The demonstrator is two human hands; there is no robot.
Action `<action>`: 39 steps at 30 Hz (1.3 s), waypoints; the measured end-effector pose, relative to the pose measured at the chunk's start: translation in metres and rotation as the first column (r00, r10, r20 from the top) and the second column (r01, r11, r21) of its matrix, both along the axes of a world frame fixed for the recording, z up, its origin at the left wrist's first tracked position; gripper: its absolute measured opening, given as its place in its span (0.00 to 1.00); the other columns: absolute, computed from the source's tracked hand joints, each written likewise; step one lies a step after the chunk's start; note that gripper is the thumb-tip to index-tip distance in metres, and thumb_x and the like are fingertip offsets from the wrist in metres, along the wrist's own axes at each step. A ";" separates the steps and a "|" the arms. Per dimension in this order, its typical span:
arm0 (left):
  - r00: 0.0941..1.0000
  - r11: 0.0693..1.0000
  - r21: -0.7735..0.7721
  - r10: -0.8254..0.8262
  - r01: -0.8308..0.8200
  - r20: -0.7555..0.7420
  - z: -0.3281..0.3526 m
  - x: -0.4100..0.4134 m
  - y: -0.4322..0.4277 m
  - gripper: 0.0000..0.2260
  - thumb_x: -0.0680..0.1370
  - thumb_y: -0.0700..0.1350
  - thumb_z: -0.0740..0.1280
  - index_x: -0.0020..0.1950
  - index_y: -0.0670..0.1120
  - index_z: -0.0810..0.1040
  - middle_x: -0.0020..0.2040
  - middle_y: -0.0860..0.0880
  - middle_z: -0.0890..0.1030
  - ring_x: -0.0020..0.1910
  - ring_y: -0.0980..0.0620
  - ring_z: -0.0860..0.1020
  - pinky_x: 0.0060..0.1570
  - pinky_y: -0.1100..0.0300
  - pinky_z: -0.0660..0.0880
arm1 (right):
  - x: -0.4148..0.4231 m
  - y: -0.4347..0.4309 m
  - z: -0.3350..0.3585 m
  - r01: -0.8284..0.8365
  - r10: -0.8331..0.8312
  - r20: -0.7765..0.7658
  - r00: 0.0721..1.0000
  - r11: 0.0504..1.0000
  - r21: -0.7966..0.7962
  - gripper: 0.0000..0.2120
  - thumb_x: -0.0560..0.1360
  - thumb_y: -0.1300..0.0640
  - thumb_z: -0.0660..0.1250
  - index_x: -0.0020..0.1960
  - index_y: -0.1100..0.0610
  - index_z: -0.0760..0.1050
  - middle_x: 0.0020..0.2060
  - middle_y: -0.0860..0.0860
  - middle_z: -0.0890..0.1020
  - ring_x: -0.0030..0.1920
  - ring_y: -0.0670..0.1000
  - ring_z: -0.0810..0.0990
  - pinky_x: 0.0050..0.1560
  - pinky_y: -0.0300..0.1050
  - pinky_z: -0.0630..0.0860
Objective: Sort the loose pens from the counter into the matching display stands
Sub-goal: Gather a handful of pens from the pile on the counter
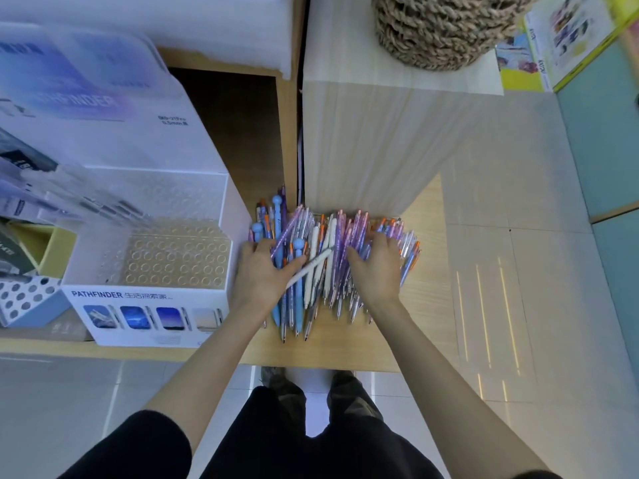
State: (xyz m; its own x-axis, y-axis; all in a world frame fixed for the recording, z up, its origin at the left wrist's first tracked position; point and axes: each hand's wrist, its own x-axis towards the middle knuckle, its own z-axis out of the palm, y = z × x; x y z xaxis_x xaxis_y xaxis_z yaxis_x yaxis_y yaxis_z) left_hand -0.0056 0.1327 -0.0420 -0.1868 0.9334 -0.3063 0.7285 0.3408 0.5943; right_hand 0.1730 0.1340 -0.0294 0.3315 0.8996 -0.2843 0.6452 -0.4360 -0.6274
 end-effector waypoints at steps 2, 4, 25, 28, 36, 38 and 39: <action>0.978 0.995 -0.089 0.064 -0.046 0.201 -0.003 0.002 0.003 0.31 0.71 0.57 0.73 0.67 0.45 0.69 0.59 0.46 0.71 0.57 0.45 0.74 0.53 0.55 0.72 | 0.003 -0.001 -0.005 0.038 -0.041 -0.065 0.997 0.998 -0.050 0.27 0.76 0.51 0.69 0.70 0.61 0.66 0.65 0.58 0.70 0.65 0.57 0.68 0.64 0.49 0.67; 0.933 0.987 -0.140 0.127 -0.084 0.337 -0.005 0.007 0.006 0.33 0.69 0.55 0.75 0.68 0.44 0.66 0.63 0.44 0.71 0.60 0.45 0.74 0.59 0.53 0.72 | -0.002 -0.002 -0.008 0.055 -0.064 -0.159 0.985 0.997 -0.063 0.31 0.74 0.50 0.70 0.72 0.59 0.63 0.67 0.57 0.69 0.67 0.57 0.67 0.67 0.51 0.66; 0.885 0.938 0.212 -0.159 0.273 -0.437 0.001 0.021 -0.033 0.11 0.77 0.46 0.69 0.39 0.39 0.80 0.39 0.42 0.77 0.40 0.42 0.77 0.40 0.49 0.68 | -0.003 -0.023 -0.019 -0.132 0.140 -0.135 0.981 0.989 0.070 0.22 0.75 0.57 0.70 0.66 0.57 0.70 0.62 0.54 0.70 0.64 0.52 0.70 0.65 0.44 0.67; 0.915 0.960 0.182 -0.131 0.213 -0.380 -0.001 0.019 -0.028 0.12 0.79 0.48 0.66 0.41 0.40 0.80 0.43 0.43 0.76 0.43 0.43 0.76 0.44 0.50 0.67 | -0.010 -0.039 -0.013 -0.110 0.110 0.011 0.994 0.967 0.232 0.14 0.75 0.55 0.70 0.58 0.58 0.75 0.53 0.52 0.73 0.55 0.51 0.72 0.53 0.36 0.65; 0.994 0.990 0.133 -0.063 0.050 0.091 -0.011 0.003 -0.018 0.12 0.77 0.49 0.68 0.42 0.40 0.80 0.40 0.50 0.72 0.39 0.49 0.75 0.41 0.57 0.70 | -0.062 -0.090 -0.018 -0.461 0.495 0.059 0.867 0.841 -0.282 0.17 0.78 0.41 0.59 0.47 0.55 0.72 0.38 0.49 0.78 0.38 0.52 0.76 0.30 0.43 0.62; 0.979 0.990 0.142 -0.047 0.020 0.197 -0.010 -0.002 -0.021 0.09 0.78 0.49 0.67 0.44 0.44 0.79 0.42 0.51 0.71 0.39 0.56 0.74 0.43 0.61 0.70 | -0.065 -0.088 -0.016 -0.419 0.442 0.031 0.896 0.868 -0.266 0.11 0.79 0.47 0.60 0.43 0.53 0.69 0.34 0.48 0.76 0.33 0.49 0.73 0.28 0.43 0.59; 0.971 0.988 0.155 -0.015 -0.023 0.237 -0.009 -0.004 -0.024 0.08 0.78 0.49 0.66 0.47 0.45 0.78 0.44 0.52 0.72 0.40 0.59 0.73 0.45 0.62 0.70 | -0.064 -0.087 -0.013 -0.388 0.405 0.024 0.914 0.890 -0.242 0.10 0.79 0.49 0.60 0.41 0.52 0.68 0.31 0.45 0.73 0.29 0.46 0.71 0.26 0.40 0.58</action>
